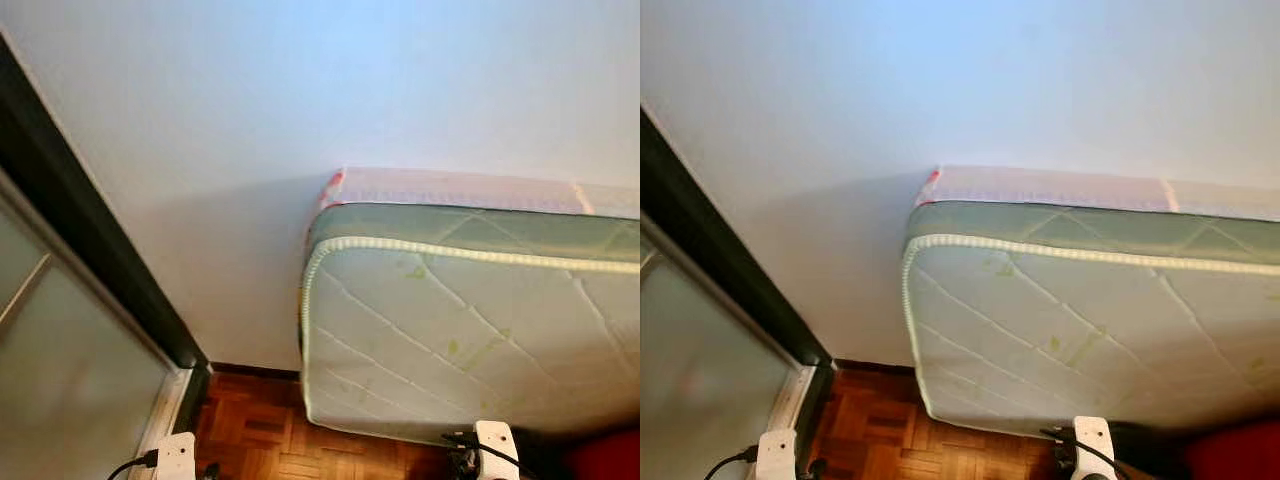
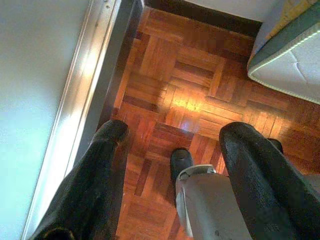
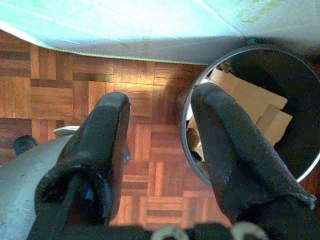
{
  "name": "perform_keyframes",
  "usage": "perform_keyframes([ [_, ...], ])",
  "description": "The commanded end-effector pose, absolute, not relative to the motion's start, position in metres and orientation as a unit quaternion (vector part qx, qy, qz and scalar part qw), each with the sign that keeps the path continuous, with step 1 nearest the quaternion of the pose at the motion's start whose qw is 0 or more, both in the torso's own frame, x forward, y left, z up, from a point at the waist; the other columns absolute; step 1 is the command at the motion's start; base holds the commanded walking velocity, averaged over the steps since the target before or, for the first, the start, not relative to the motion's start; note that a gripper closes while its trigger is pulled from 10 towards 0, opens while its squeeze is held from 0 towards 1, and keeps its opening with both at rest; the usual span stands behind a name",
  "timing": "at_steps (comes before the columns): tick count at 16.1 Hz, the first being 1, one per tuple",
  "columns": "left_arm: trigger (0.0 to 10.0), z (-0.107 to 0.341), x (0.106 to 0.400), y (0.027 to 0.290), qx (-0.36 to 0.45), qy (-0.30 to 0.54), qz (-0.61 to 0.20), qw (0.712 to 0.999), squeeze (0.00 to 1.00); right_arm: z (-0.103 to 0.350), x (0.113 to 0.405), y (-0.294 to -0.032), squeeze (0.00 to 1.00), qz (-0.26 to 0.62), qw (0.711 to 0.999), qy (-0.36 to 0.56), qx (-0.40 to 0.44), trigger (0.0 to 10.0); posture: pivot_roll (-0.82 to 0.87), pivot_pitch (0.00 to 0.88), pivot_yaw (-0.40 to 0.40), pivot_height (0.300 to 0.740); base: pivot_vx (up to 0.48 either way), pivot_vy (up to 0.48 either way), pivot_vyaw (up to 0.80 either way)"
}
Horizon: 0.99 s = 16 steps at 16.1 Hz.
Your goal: Clean up the room
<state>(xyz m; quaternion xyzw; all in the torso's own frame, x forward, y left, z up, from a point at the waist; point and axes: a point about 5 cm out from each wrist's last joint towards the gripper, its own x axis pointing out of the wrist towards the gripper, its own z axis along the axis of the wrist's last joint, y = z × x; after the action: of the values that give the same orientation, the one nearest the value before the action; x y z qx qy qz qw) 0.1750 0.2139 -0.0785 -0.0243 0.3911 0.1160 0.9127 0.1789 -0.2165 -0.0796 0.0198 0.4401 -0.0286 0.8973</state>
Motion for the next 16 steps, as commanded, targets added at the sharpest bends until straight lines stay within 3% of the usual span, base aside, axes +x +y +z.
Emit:
perform_keyframes([
  [1, 10.0, -0.0907, 0.1689, 0.1619, -0.042, 0.439, 0.04, 0.897, 0.0, -0.0619, 0.2196, -0.2063, 0.0, -0.037, 0.9, 0.427, 0.079, 10.0, -0.08, 0.0, -0.023, 0.74, 0.0, 0.0, -0.74],
  [16, 10.0, -0.0916, 0.1678, 0.1606, -0.035, 0.445, 0.035, 0.894, 0.0, -0.0621, 0.2189, -0.2076, 0.0, -0.033, 0.9, 0.429, 0.073, 10.0, -0.08, 0.0, -0.024, 0.74, 0.0, 0.0, -0.74],
])
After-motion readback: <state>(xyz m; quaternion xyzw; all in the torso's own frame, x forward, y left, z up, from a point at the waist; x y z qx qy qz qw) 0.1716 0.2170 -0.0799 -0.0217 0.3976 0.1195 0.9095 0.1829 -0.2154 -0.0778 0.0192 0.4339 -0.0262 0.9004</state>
